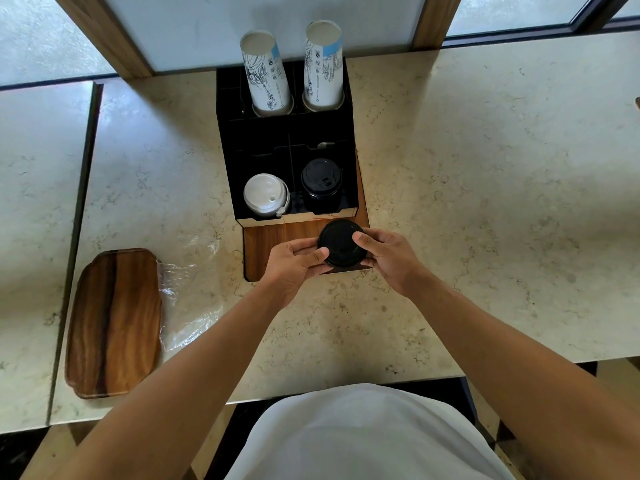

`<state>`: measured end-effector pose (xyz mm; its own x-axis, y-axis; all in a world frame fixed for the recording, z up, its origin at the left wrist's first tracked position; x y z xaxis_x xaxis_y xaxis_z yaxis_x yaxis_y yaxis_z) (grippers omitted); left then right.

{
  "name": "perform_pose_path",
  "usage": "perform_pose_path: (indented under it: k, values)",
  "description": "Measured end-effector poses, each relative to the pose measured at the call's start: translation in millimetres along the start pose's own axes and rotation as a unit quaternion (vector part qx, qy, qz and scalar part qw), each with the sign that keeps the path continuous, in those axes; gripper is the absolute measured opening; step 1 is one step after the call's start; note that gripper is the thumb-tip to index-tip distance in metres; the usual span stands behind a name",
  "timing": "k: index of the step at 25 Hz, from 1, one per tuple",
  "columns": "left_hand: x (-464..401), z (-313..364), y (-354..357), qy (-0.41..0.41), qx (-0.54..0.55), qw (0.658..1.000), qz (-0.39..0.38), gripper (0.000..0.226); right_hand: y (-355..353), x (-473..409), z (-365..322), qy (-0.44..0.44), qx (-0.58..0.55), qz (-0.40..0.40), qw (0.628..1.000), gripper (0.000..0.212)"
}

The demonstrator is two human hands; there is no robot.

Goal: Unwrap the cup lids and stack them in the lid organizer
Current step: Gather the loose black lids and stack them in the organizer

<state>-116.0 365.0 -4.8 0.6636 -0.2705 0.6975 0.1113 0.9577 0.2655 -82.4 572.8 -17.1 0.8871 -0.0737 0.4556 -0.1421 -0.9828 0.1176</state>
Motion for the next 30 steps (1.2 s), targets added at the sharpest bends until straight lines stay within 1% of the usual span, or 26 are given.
perform_pose_path:
  k: [2, 5, 7, 14, 18, 21, 24, 26, 28, 30]
  values:
    - [-0.4, 1.5, 0.3, -0.004, 0.007, 1.000, -0.006, 0.028, -0.1, -2.8, -0.3, 0.002, 0.009, 0.005, 1.000, 0.044]
    - [-0.4, 1.0, -0.3, -0.018, 0.012, 1.000, -0.014, 0.028, 1.2, -5.1, -3.0, 0.012, 0.000, 0.019, 1.000, 0.030]
    - [-0.3, 0.1, -2.1, -0.018, 0.010, 1.000, -0.011, 0.030, 2.1, -5.5, -4.0, 0.012, 0.000, 0.014, 1.000, 0.023]
    - [1.0, 0.5, -4.0, 0.002, -0.006, 1.000, 0.020, 0.033, 6.0, -4.5, -4.2, 0.030, -0.013, 0.020, 0.999, 0.022]
    - [3.8, 3.0, -0.3, 0.000, 0.002, 1.000, 0.009, 0.030, 4.9, -2.0, -7.7, 0.028, -0.021, 0.026, 0.999, 0.031]
    - [7.0, 5.6, 2.7, -0.005, 0.018, 1.000, -0.006, 0.026, 0.8, 0.3, -9.4, 0.037, -0.051, 0.012, 0.998, 0.034]
    - [9.1, 5.5, 3.7, -0.016, 0.032, 0.999, -0.010, 0.018, -0.6, 2.0, -10.1, 0.043, -0.040, 0.008, 0.998, 0.034]
    - [10.3, 6.9, 6.3, -0.023, 0.030, 0.999, -0.001, 0.016, 1.1, 2.0, -11.8, 0.043, -0.031, 0.021, 0.998, 0.032]
    - [9.8, 9.2, 8.0, -0.020, 0.006, 0.999, 0.025, 0.013, 3.8, 1.5, -14.8, 0.038, -0.010, 0.029, 0.999, 0.032]
    - [9.4, 12.9, 8.5, -0.014, -0.013, 0.998, 0.052, 0.017, 5.4, 0.4, -17.4, 0.031, 0.004, 0.036, 0.999, 0.033]
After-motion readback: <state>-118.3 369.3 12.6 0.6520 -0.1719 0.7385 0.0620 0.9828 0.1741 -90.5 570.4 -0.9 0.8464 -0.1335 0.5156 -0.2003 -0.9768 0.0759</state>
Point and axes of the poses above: each hand's wrist, its own x-axis away from the middle knuckle, its own y-axis out of the palm, z = x × y, the point moved 1 cm from there along -x, towards the middle knuckle, and after that the axes turned 5 degrees about -y, right-handed, at the moved point
